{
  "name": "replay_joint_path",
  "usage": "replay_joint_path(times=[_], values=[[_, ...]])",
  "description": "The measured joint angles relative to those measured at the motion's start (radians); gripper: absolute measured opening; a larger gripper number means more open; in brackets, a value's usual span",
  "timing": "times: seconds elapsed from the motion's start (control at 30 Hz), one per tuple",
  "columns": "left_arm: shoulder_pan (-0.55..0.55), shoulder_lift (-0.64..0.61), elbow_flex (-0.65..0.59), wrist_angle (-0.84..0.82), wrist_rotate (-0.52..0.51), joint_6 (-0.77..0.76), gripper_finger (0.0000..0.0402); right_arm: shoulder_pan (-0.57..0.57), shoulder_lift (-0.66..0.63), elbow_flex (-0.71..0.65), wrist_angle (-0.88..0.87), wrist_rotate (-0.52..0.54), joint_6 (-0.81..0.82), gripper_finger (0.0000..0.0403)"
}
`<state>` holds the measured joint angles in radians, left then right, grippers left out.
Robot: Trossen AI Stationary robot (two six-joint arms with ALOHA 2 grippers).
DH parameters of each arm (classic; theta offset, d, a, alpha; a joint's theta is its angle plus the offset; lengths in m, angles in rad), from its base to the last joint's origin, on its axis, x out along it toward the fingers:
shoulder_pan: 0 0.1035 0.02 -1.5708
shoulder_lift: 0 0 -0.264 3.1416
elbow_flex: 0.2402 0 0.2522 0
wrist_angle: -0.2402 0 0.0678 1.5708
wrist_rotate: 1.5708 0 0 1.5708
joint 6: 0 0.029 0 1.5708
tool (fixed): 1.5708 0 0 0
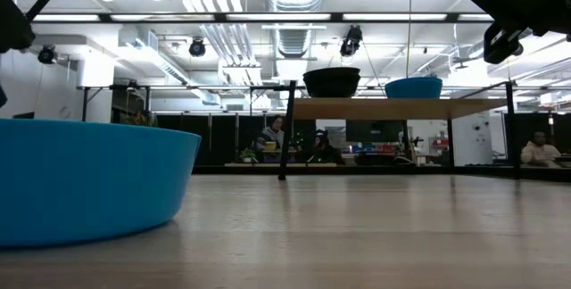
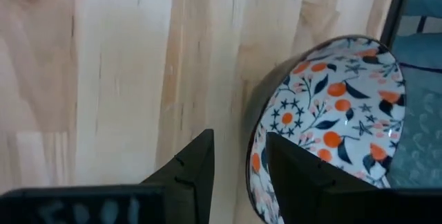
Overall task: Pick & Place Mini bowls
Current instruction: Stack the white patterned bowl on the white patterned bowl on the shelf
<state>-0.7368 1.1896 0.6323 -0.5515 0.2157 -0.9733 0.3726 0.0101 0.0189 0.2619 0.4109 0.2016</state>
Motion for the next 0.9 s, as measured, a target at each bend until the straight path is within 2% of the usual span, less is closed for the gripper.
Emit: replay_joint_path(times=[0.33,0.47,0.63,0.9], values=[[0.000,0.071,0.000,0.004,0.004,-0.026,0.0118,0.000,0.000,0.000,0.000,0.000,0.000,0.0008],[-0.001,0.082,0.000,0.006,0.004,-0.039,0.0084,0.000,0.000,0.000,0.000,0.000,0.000,0.0008],[-0.001,0.078,0.002,0.027,0.015,-0.062,0.0014,0.000,0.000,0.000,0.000,0.000,0.000,0.0008],[0.006,0.050,0.020,-0.003,-0.028,-0.079,0.0004,0.000,0.000,0.000,0.000,0.000,0.000,0.0008]])
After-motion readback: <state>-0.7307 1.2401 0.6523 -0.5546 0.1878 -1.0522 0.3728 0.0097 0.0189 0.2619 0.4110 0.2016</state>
